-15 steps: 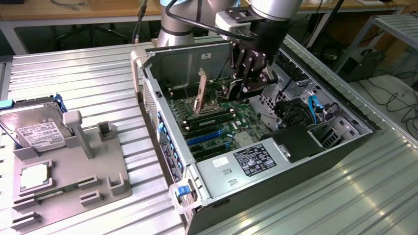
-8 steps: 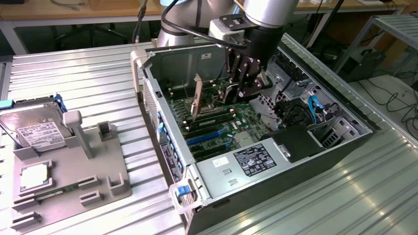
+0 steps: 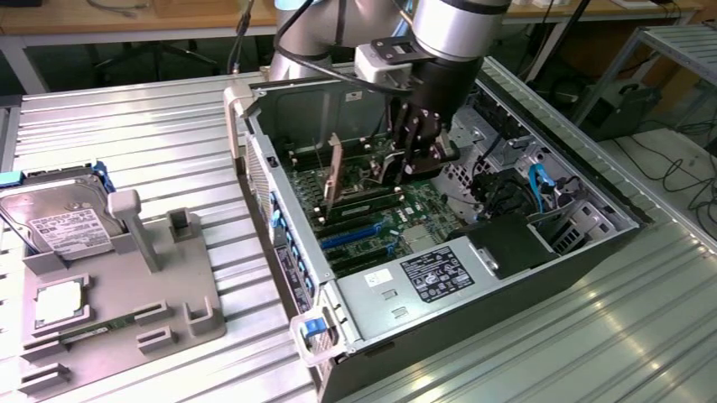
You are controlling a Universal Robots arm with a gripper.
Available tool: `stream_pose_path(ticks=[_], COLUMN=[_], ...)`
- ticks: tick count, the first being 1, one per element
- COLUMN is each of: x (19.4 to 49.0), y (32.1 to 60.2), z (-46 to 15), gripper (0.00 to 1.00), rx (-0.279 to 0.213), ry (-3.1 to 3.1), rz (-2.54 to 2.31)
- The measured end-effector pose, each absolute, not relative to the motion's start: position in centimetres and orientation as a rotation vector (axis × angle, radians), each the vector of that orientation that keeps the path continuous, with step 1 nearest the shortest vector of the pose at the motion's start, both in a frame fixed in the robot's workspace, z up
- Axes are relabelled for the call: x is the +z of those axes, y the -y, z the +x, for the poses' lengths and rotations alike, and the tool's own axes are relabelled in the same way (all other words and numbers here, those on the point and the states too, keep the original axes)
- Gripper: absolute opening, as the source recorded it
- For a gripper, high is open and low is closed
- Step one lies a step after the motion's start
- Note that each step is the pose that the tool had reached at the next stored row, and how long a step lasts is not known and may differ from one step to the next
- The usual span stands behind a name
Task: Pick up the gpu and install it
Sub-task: 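Insert the gpu into the slot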
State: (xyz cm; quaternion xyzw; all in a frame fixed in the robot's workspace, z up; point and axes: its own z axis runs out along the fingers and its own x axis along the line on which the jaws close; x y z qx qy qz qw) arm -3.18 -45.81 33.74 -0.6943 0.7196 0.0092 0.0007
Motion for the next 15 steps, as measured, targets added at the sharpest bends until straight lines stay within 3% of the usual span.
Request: stream_pose_path(ticks=[15], x=[31.1], y=[45.1], z=[-3.5], gripper=[0.27], rx=[0.028], ry=[-2.218], rz=[-2.222])
